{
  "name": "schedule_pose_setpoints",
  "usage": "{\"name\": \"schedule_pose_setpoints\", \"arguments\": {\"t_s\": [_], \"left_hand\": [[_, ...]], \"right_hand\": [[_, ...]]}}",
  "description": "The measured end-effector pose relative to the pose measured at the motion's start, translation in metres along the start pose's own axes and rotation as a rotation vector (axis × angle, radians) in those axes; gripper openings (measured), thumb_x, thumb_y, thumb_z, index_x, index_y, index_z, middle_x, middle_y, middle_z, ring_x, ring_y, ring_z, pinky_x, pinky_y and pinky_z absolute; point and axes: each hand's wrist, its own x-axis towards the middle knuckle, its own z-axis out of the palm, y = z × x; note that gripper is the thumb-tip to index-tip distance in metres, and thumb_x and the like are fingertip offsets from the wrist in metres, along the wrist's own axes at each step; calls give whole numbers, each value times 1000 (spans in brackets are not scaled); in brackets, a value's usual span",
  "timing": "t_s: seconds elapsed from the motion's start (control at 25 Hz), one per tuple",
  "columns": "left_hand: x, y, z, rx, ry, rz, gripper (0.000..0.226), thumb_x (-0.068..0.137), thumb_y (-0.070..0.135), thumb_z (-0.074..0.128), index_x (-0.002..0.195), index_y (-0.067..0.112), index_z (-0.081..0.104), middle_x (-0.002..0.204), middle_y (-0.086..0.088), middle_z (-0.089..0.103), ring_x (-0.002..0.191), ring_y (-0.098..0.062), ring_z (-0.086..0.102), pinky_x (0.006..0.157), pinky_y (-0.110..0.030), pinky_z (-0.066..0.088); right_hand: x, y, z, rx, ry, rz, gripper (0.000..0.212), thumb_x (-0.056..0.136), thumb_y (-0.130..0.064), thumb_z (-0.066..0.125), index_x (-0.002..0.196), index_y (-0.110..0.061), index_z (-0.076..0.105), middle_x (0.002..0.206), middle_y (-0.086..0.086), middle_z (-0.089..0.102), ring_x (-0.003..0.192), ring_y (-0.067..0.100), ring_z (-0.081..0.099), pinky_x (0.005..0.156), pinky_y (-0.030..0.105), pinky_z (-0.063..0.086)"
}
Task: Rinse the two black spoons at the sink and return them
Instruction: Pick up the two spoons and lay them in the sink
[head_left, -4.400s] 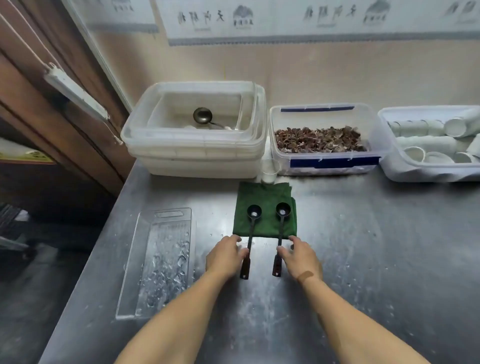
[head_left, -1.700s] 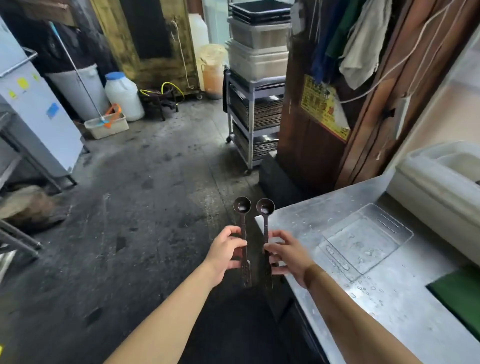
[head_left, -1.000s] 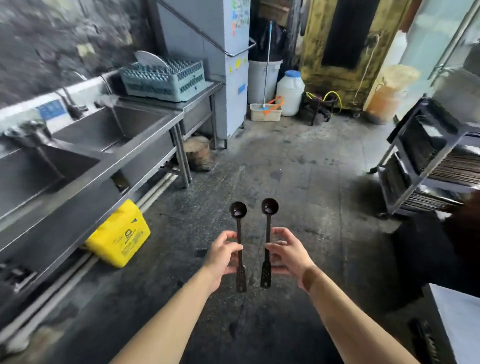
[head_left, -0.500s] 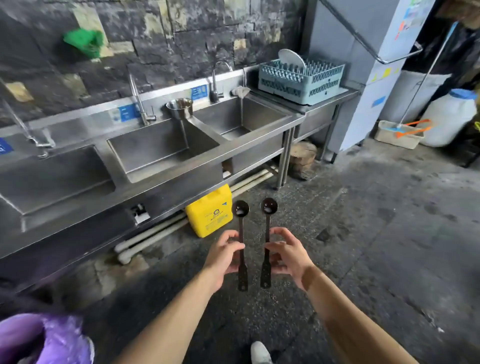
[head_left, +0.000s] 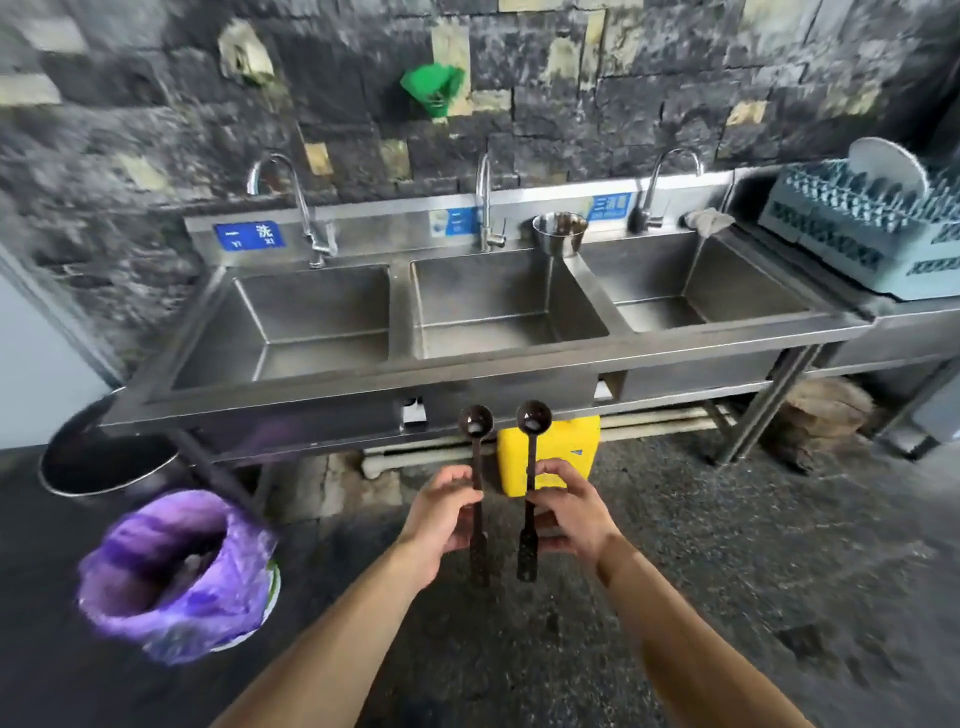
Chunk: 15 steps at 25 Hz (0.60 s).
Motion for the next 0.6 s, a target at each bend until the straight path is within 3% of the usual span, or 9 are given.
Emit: {"name": "schedule_pose_setpoints", "arguments": {"t_s": [0.28,0.6], "left_hand": [[24,10,-52,-104,185,-13,23,86,6,61,102,22,67,88,-9,72,77,-23,68,72,-41,58],[77,20,-137,-186,305,-13,23,85,7,63,101,22,66,84,-7,71,75,-21,67,63,-35,57]], "right_hand": [[56,-21,56,-118,-177,15,17,90,-12,56,94,-27,59,69,-1,66,52,12,61,49,23,51],[124,-39,142,-237,-284,-1,19,90,-14,59,101,-29,63,72,1,71,57,15,65,58,31,57]]}}
